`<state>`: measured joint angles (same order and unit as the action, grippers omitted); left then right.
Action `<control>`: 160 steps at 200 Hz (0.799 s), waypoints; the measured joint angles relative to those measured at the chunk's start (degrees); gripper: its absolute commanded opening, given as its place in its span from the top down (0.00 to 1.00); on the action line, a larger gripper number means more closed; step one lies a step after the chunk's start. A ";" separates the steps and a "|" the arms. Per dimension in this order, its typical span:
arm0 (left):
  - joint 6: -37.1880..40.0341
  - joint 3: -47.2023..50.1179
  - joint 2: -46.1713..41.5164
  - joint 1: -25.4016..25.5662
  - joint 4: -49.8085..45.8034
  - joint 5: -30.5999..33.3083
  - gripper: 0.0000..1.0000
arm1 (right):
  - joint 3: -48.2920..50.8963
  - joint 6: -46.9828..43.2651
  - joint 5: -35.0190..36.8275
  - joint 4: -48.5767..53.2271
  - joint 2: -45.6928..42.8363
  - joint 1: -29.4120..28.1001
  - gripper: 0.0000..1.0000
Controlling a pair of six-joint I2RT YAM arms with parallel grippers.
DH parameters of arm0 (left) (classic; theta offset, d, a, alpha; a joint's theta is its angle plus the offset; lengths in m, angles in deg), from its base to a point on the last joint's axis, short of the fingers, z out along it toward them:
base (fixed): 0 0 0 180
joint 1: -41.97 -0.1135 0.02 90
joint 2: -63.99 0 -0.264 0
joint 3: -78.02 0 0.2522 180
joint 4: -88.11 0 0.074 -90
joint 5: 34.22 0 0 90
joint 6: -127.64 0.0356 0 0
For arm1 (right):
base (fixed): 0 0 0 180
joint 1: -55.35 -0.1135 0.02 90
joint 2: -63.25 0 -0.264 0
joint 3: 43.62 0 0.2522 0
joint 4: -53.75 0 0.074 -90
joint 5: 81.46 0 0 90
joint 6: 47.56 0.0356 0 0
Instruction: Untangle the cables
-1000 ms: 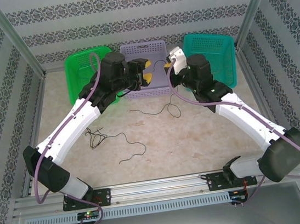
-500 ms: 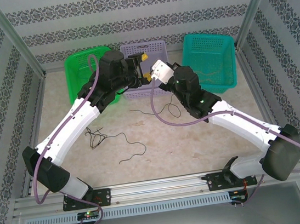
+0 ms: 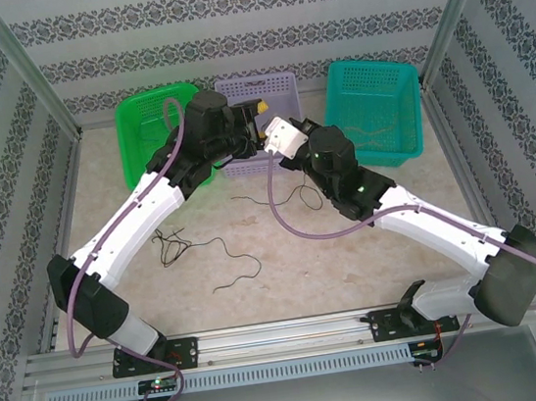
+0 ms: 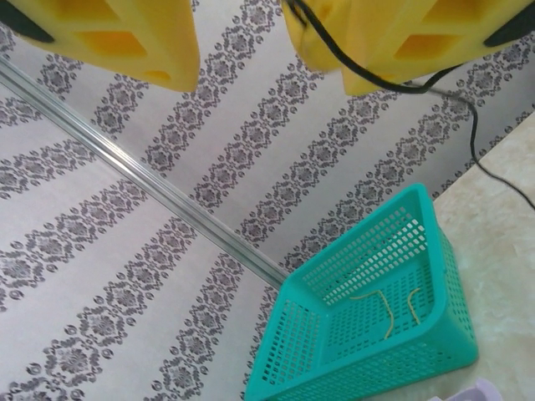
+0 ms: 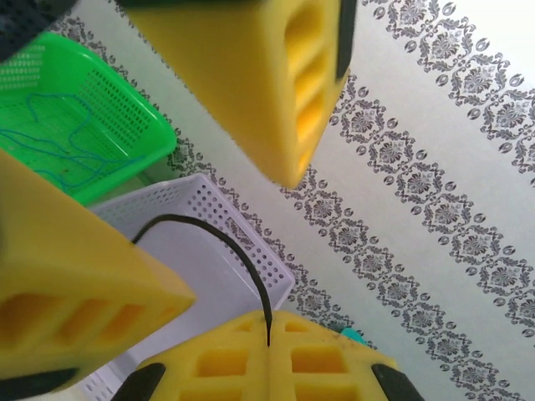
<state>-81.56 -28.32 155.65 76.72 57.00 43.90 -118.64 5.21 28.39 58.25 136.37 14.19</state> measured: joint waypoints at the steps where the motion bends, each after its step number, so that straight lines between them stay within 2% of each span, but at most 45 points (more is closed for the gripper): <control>1: 0.00 0.00 0.04 0.00 0.00 -0.04 0.59 | 0.00 0.02 0.00 0.02 -0.02 0.00 1.00; 34: -0.07 0.35 0.76 -0.66 -0.11 -0.28 0.89 | 0.63 1.16 -0.55 0.35 -2.23 -0.74 1.00; 43: 0.00 0.35 0.76 -0.90 -0.11 -0.24 1.00 | 0.72 1.51 -0.83 0.76 -2.69 -0.76 1.00; 65: 1.53 0.35 0.76 -1.84 -0.09 -0.13 1.00 | 0.74 3.63 -2.75 2.36 -3.58 -1.09 1.00; 82: 6.99 0.31 0.76 -2.67 0.39 -1.57 1.00 | 0.68 7.96 -6.43 5.22 -3.98 -1.09 1.00; 99: 14.03 0.31 0.90 -3.39 1.97 -4.11 1.00 | -0.09 15.26 -13.20 8.22 -4.04 0.02 1.00; 120: 24.55 2.51 1.27 -4.59 11.13 -9.79 1.00 | -1.53 27.91 -23.80 9.11 -4.07 3.69 1.00; 137: 32.37 6.58 1.60 -6.19 21.31 -16.04 1.00 | -2.01 39.58 -32.41 8.46 -3.96 6.97 0.88; 160: 43.23 9.31 2.47 -8.28 30.18 -21.20 1.00 | -2.01 51.78 -43.39 9.75 -3.78 8.72 0.79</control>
<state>-38.33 -19.01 158.12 68.43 87.19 22.70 -120.65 56.99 -14.99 68.00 132.59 22.91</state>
